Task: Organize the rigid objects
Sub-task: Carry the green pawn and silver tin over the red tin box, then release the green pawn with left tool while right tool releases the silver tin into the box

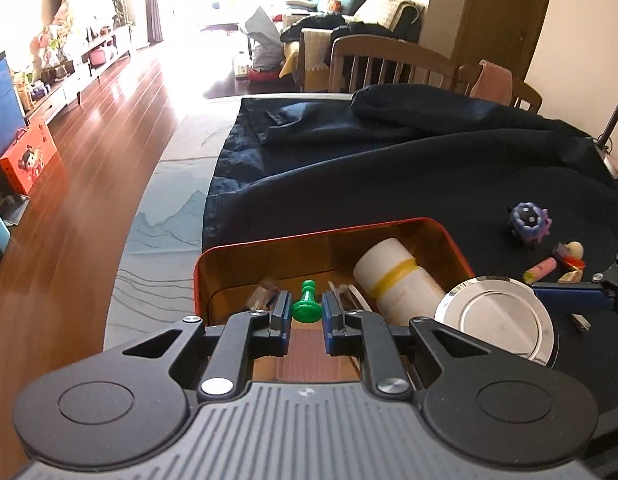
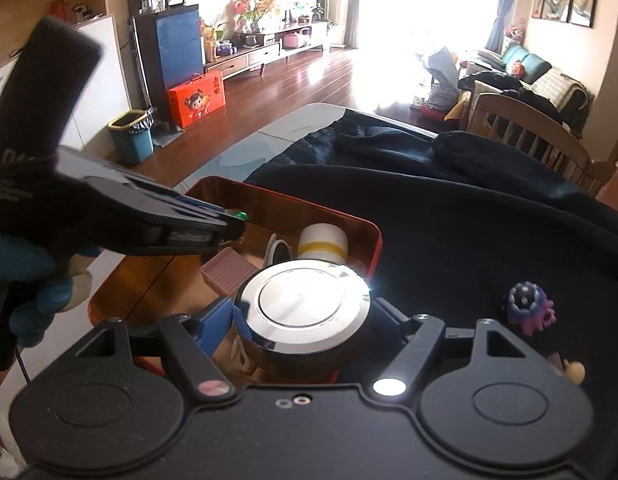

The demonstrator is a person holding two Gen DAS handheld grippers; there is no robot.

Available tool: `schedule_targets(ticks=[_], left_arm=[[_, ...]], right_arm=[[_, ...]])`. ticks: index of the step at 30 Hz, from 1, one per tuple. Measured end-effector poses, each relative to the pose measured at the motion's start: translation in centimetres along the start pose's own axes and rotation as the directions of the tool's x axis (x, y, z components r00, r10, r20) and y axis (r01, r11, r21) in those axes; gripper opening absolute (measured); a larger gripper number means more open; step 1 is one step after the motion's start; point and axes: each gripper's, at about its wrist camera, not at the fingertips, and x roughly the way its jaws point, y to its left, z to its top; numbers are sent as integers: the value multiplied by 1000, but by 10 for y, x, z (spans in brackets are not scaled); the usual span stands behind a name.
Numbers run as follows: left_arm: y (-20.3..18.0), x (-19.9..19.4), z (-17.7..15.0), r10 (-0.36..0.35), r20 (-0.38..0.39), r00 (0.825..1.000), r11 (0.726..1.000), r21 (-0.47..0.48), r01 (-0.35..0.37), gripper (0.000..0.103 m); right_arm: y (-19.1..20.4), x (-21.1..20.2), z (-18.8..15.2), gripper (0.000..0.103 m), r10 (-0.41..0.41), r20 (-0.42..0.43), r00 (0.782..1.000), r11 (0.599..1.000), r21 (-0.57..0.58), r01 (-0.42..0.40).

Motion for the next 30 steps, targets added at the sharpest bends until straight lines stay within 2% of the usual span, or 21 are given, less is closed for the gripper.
schedule_targets(ticks=[12,26,30], left_arm=[[2,34,13,4,-50,999,1000,28,-2,15],[6,59,18,-6,-143,990,1000,2,6,15],[6,60,17,-9,-146,989,1000,-3,9,16]], right_arm=[[11,27,10,74,-20,-10,1000,991,-132,19],[10,28,8,75,-34,-11,999,991,-128,32],[7,26,8,74,-24,-16,1000,993,-117,22]])
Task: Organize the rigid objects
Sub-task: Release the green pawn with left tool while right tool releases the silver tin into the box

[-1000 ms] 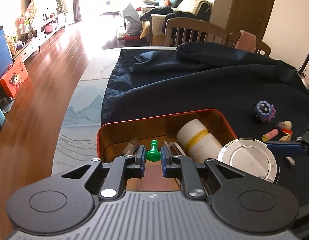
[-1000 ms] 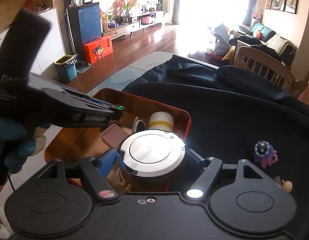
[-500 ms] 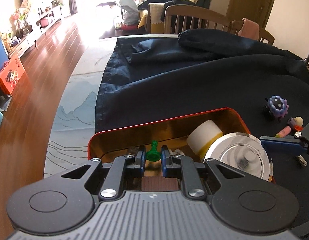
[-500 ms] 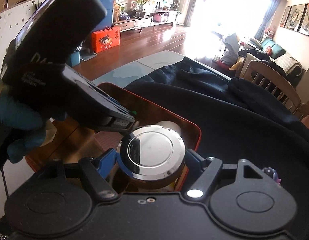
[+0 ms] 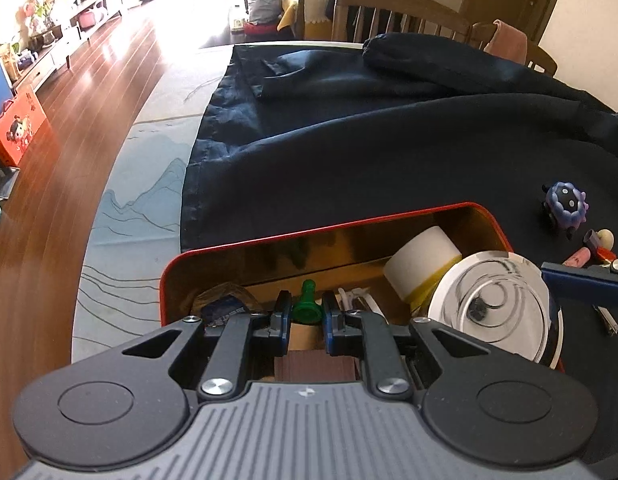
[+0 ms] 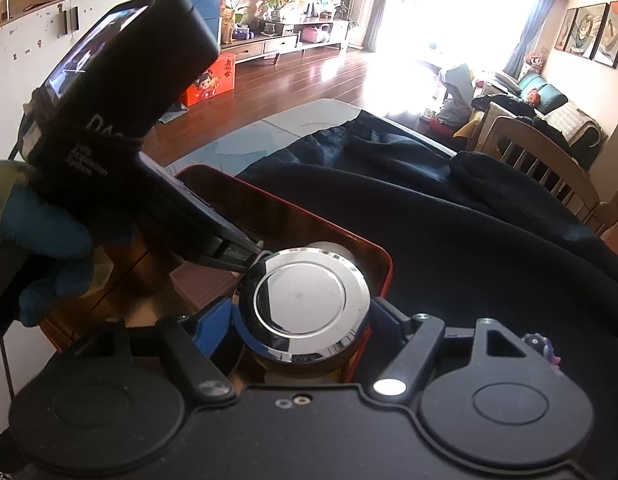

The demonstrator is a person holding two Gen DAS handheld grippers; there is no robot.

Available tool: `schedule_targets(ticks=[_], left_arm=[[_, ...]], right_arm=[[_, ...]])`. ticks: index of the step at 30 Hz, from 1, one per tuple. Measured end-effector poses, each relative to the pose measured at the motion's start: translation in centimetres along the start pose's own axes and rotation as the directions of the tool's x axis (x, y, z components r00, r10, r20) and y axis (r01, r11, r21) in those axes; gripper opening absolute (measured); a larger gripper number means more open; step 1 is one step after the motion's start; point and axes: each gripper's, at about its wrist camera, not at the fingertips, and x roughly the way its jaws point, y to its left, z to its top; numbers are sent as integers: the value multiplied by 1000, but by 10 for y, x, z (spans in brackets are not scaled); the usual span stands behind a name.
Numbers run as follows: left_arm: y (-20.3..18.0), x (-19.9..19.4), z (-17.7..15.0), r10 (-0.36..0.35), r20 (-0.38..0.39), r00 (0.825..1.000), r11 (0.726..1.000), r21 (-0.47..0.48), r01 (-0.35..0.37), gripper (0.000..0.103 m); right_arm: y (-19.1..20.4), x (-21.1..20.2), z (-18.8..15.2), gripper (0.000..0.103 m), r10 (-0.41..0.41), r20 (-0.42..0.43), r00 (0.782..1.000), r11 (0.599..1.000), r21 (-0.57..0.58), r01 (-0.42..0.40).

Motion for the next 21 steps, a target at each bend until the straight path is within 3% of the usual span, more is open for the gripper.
schedule_targets(ticks=[7,9,21], left_arm=[[0,-2,1,5,-16,1000,1000,-20,-5,16],[1,-3,0,4,-18,1000,1000,-24,-4,16],[1,-25,-9,11,6,1000,999,-50,-11,17]], right_arm=[[-1,-3,-4,76,11,-6,1000,1000,-12,-11],[-3,-5,-6,81,9,0,1000,1000,-8,-9],[-15,-22,-7,83,17,37,999,999,44,-18]])
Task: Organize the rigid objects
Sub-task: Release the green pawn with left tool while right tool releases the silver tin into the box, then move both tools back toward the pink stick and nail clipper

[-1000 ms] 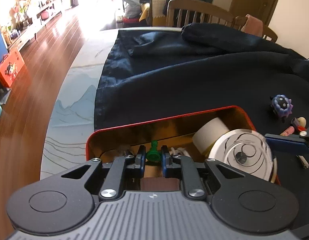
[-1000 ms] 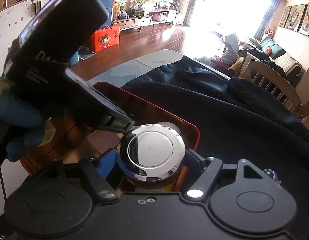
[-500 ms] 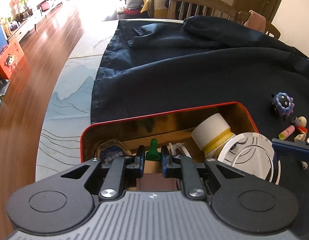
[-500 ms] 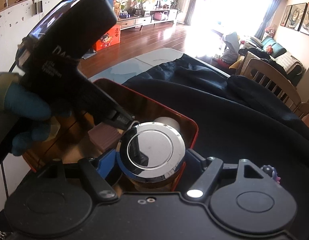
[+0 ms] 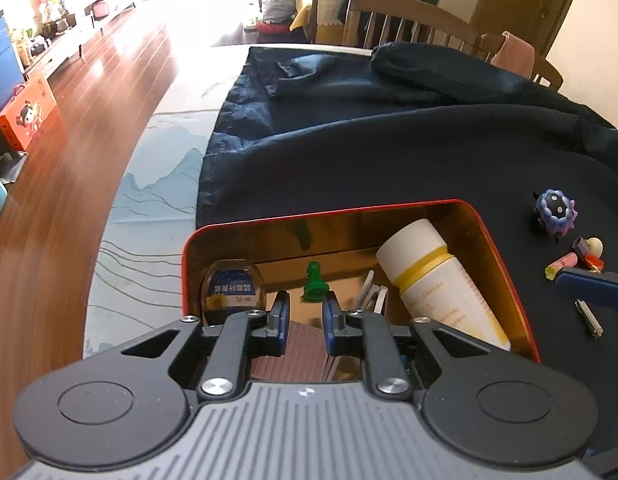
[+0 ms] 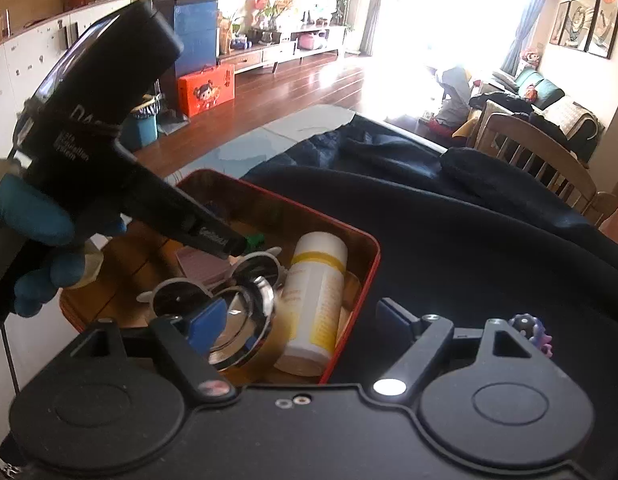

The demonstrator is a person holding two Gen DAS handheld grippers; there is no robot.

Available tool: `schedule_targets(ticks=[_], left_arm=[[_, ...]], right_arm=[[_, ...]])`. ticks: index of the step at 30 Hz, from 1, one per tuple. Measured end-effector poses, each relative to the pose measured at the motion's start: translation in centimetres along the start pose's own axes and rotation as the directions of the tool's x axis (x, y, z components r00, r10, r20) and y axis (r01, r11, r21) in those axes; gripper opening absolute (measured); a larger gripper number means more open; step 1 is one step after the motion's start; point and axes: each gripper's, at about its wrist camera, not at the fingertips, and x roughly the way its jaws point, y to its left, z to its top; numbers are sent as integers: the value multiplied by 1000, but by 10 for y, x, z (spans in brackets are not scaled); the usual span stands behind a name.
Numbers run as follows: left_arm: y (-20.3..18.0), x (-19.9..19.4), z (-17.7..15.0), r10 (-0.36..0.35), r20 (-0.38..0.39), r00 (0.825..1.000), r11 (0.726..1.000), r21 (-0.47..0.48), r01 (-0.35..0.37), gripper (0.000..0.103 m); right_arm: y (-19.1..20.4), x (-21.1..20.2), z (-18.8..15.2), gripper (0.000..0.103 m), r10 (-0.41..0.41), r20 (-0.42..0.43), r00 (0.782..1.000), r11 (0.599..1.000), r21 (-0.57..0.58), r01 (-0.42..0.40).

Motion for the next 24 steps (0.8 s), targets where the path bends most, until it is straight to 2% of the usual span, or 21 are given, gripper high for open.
schedule_targets(ticks=[4,15,19,21,22,23,24], left_arm=[[-1,-15,-5,-7,30,1000,1000,-5,7,21],[-18,-67,-26,-27,130,991,1000,18,25,22],[-27,-82,-32,-31,160,987,999,34,26,32],[-32,-89,-34,-36,176,984,999,39,30,41],[-35,-92,-35,-38,184,982,999,40,31,52],[-38,-96,-36,-40,194,980,999,41,33,57],[-42,-99,-37,-45,207,977,998,46,36,57]], right_arm=[[-4,-14,-3,84,9,20,1000,1000,30,-9],[-21,-51,-12,87,13,69,998,989,148,-23],[-31,-67,-17,87,1,103,995,983,184,-20],[-38,-76,-20,88,2,116,993,978,207,-26],[-41,-79,-22,88,1,120,993,977,211,-27],[-43,-83,-24,88,1,124,992,976,214,-28],[-47,-87,-26,89,0,128,992,976,217,-28]])
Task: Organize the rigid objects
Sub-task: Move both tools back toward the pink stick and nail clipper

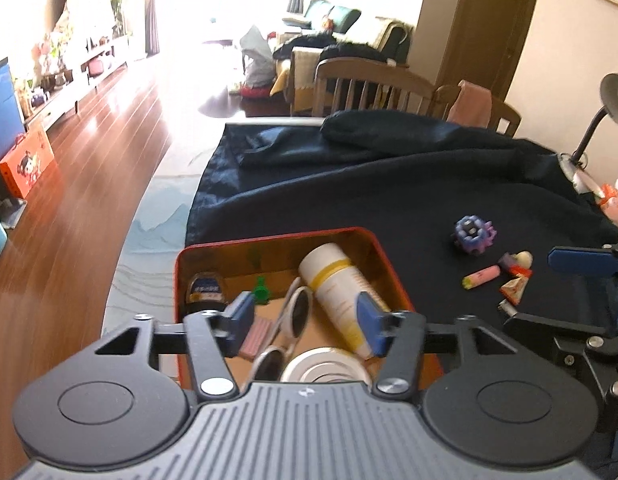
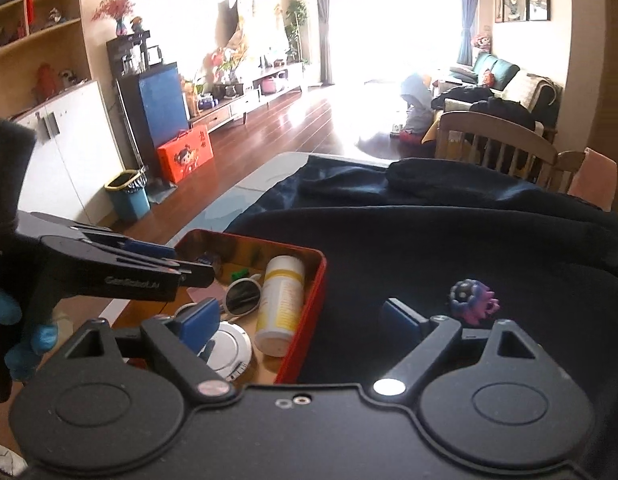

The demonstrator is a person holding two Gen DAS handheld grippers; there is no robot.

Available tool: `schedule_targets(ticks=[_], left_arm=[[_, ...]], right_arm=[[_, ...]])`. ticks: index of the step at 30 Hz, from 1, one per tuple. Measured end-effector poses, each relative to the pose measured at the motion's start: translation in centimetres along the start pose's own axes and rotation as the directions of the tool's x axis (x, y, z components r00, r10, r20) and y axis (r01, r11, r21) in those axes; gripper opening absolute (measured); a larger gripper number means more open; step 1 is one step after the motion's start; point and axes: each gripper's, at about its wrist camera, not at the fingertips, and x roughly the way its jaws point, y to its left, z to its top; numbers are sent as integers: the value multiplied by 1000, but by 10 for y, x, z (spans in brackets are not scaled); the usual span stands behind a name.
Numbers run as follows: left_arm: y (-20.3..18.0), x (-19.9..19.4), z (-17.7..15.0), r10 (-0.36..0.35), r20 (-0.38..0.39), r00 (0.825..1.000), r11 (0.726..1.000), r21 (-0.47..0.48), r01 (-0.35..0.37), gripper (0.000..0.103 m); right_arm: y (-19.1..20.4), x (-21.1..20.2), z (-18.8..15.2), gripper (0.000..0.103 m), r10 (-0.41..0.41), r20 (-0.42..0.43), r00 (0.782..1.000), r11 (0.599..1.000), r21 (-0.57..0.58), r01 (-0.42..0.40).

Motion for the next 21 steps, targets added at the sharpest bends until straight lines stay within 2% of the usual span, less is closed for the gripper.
schedule_targets(ticks=[4,6,12,16,21], left_arm=[[-17,-8,-1,-14,13,1000,1000,17,14,57],[-26,-11,-1,-25,15,1000,1000,14,25,62],[-58,-16,-3,-31,35,999,998,46,29,71],[-77,-13,-1,-46,37,998,998,39,45,81],[-103,-2,2,-53,38,998,998,47,51,81]], right_arm=[[-16,-16,-8,91,-12,5,1000,1000,21,12],[-27,-23,-13,98,-20,10,1000,999,42,20],[-60,-39,-26,102,-38,21,999,997,64,37],[-83,-47,-37,103,-35,22,999,996,82,33],[-104,-48,-49,103,-38,4,999,997,67,37]])
